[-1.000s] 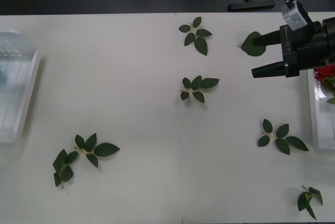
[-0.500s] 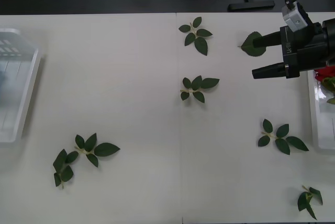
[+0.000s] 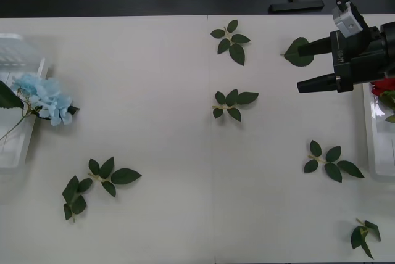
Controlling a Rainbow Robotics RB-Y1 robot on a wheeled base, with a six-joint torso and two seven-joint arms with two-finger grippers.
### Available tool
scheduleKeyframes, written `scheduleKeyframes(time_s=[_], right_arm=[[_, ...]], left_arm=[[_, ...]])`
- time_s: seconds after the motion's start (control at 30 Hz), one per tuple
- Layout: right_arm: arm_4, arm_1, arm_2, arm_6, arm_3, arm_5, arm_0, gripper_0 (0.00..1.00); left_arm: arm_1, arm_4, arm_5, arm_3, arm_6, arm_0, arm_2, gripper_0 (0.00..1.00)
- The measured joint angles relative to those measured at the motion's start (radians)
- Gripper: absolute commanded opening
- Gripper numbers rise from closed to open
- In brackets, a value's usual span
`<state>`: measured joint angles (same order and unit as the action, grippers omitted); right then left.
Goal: Place the red flowers into the right box and the blue flowers into the left box. If a person shows an open palm, hand one flower to the person first, then continue sorting.
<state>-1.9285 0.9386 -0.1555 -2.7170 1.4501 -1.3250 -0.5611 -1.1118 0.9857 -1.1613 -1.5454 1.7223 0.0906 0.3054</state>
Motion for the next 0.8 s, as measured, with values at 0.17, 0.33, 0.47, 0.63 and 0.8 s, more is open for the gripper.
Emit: scheduleKeyframes(time_s=[0.17, 0.33, 0.47, 0.63, 0.8], right_arm=[[0.0, 0.0, 0.0, 0.0, 0.001, 0.0, 0.0, 1.0], [0.0, 0.0, 0.0, 0.0, 0.001, 0.0, 0.0, 1.0], [0.0, 0.0, 0.0, 0.0, 0.002, 0.0, 0.001, 1.0], [0.0, 0.0, 0.0, 0.0, 0.002, 0.0, 0.001, 1.0], [0.0, 0.001, 0.0, 0.0, 0.002, 0.0, 0.001, 1.0]], left_arm=[[0.0, 0.164, 0.0, -0.168, 0.0, 0.003, 0.001, 1.0], [0.0, 0.314, 0.0, -0.327, 0.0, 0.006, 0.002, 1.0], [0.023, 0.396, 0.017, -0.396, -0.004, 0.007, 0.002, 1.0], [0.106, 0.392, 0.153, -0.46, -0.014, 0.008, -0.074, 1.0], [0.169, 0.331, 0.337, -0.49, -0.015, 0.007, -0.268, 1.0]])
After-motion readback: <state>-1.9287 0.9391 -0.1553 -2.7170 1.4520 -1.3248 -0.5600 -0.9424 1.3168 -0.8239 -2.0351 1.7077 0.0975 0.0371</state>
